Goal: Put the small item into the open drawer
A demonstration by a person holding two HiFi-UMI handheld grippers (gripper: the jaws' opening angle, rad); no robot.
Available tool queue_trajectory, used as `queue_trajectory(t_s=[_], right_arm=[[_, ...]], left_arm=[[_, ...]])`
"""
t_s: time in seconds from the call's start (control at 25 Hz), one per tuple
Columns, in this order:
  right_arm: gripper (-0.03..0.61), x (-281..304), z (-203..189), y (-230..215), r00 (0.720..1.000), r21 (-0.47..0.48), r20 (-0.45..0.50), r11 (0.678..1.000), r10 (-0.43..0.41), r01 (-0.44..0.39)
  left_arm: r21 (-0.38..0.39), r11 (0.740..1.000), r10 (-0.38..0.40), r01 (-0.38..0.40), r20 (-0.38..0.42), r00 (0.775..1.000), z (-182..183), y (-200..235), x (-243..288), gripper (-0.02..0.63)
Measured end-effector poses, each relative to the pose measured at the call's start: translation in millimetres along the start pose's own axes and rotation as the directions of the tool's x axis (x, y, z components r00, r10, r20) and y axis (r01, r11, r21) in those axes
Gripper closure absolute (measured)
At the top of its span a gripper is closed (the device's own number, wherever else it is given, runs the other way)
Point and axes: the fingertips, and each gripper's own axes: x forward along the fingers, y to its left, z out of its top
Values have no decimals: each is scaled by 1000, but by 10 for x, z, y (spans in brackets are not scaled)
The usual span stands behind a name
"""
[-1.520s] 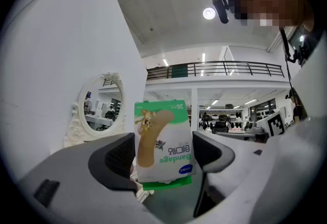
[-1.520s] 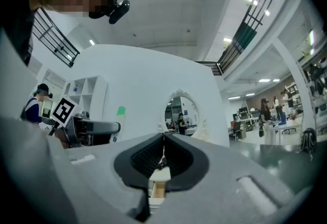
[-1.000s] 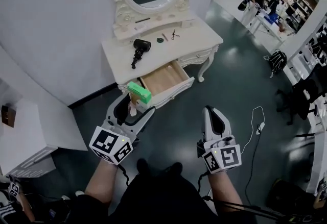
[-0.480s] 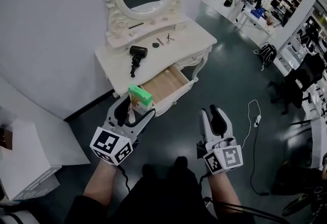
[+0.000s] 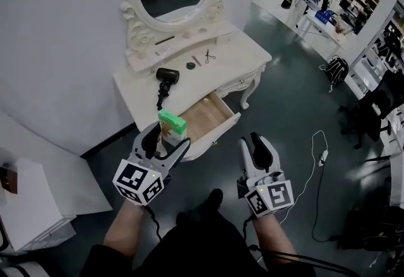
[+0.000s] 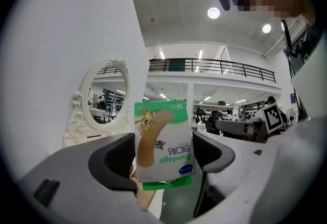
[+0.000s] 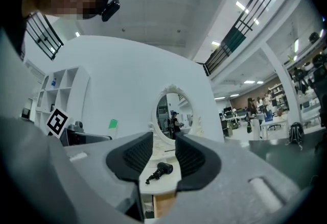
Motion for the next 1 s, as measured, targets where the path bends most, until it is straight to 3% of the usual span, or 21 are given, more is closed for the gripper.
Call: queue_trajectory(t_s=[0.44, 1.0], right_arm=[[446, 661, 84, -1007, 996, 72, 17, 994, 84, -85], [456, 1118, -19, -1600, 998, 95, -7, 993, 68, -67]], left_arm=[[52, 996, 71, -68, -64, 995, 46, -15, 1102, 267], [17, 995, 104, -103, -225, 969, -569, 428, 1758, 267]])
